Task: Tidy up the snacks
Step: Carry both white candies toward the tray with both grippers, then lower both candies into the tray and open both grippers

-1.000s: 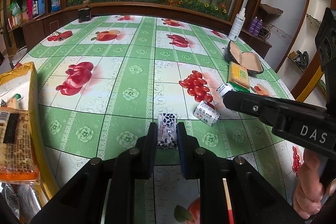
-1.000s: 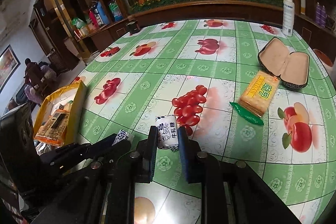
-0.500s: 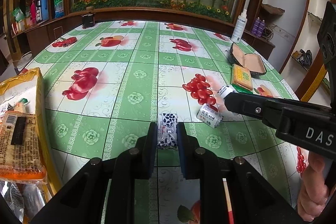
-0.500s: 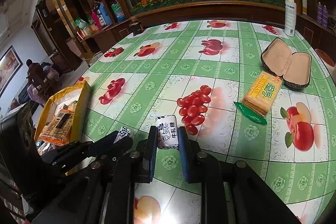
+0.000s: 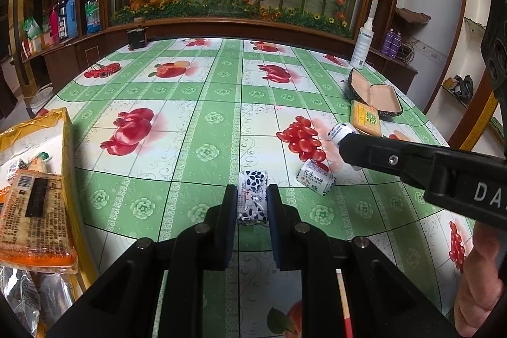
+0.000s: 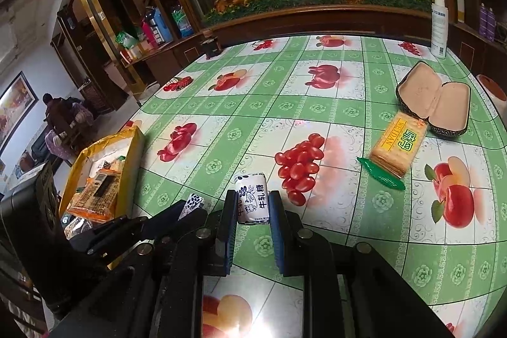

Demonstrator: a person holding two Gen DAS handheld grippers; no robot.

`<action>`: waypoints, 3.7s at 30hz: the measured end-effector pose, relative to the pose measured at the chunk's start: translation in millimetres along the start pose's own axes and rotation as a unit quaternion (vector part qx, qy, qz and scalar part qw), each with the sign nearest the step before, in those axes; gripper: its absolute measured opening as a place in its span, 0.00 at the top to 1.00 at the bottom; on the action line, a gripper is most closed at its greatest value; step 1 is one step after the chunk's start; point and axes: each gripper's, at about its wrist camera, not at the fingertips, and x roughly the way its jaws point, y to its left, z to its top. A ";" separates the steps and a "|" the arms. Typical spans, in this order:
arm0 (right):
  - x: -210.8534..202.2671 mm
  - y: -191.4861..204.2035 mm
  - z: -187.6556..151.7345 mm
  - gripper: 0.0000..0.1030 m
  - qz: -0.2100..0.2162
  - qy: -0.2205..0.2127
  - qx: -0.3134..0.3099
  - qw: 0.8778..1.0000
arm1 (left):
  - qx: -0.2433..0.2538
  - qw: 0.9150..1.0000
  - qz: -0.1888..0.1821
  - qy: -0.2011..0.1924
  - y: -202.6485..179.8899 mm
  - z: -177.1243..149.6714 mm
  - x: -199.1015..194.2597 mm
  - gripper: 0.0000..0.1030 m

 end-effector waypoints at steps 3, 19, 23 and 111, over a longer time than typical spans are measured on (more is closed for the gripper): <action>-4.7 1.8 1.0 0.80 0.004 -0.007 0.003 1.000 | -0.001 1.000 0.000 -0.009 0.4 1.6 -4.8 0.83; -23.1 19.1 2.1 0.80 0.025 -0.033 0.011 0.999 | -0.004 0.999 0.019 -0.040 9.1 -1.3 -42.6 0.83; -24.9 25.9 0.3 0.79 0.034 -0.035 0.013 0.999 | -0.011 0.998 0.026 -0.051 17.6 -0.4 -56.7 0.83; 64.7 205.1 -70.4 0.79 0.075 0.051 -0.132 0.987 | -0.160 0.976 0.137 -0.055 178.6 -56.0 -117.9 0.83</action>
